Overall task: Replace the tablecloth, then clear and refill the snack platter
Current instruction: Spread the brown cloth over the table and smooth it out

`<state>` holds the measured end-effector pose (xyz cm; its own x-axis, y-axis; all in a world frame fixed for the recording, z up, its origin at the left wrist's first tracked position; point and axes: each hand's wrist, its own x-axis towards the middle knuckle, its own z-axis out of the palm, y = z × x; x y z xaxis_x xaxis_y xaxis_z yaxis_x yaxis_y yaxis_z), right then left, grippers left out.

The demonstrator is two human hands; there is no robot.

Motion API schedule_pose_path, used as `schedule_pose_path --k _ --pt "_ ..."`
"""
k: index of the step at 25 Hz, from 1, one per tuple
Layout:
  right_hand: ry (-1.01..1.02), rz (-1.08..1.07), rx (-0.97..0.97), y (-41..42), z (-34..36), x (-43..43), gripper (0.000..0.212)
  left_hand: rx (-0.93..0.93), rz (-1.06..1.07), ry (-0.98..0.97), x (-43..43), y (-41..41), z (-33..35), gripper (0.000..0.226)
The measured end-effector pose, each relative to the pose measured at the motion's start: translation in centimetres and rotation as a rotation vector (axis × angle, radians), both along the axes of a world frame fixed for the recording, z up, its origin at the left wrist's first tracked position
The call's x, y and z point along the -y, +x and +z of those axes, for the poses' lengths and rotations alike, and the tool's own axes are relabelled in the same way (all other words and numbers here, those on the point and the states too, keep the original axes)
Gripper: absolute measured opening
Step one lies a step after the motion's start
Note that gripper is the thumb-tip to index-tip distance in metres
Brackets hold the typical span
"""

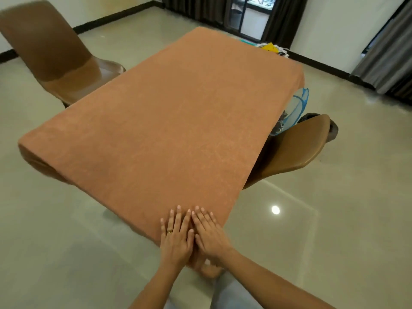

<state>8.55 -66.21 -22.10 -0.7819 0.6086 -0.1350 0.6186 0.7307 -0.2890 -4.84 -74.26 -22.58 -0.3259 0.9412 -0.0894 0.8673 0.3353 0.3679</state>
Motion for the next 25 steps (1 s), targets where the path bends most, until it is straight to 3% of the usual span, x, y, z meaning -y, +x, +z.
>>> schedule_pose_path --k 5,9,14,20,25 --pt "-0.011 0.285 -0.059 1.8 -0.9 -4.9 0.061 -0.007 0.311 0.058 -1.1 4.9 -0.3 0.061" --pt "0.043 0.246 -0.054 3.7 -0.8 -10.5 0.059 -0.051 0.418 0.054 -0.8 5.5 -0.2 0.055" --pt "0.052 0.221 -0.014 4.4 -0.2 -13.5 0.062 -0.035 0.457 0.017 -1.3 6.2 0.4 0.056" --pt "0.010 0.455 -0.097 1.9 -0.6 -10.2 0.059 -0.012 0.492 0.047 -5.0 8.1 0.0 0.055" --pt "0.072 0.489 0.008 4.0 -0.6 -19.2 0.059 -0.069 0.561 0.045 -4.9 8.5 -0.7 0.056"
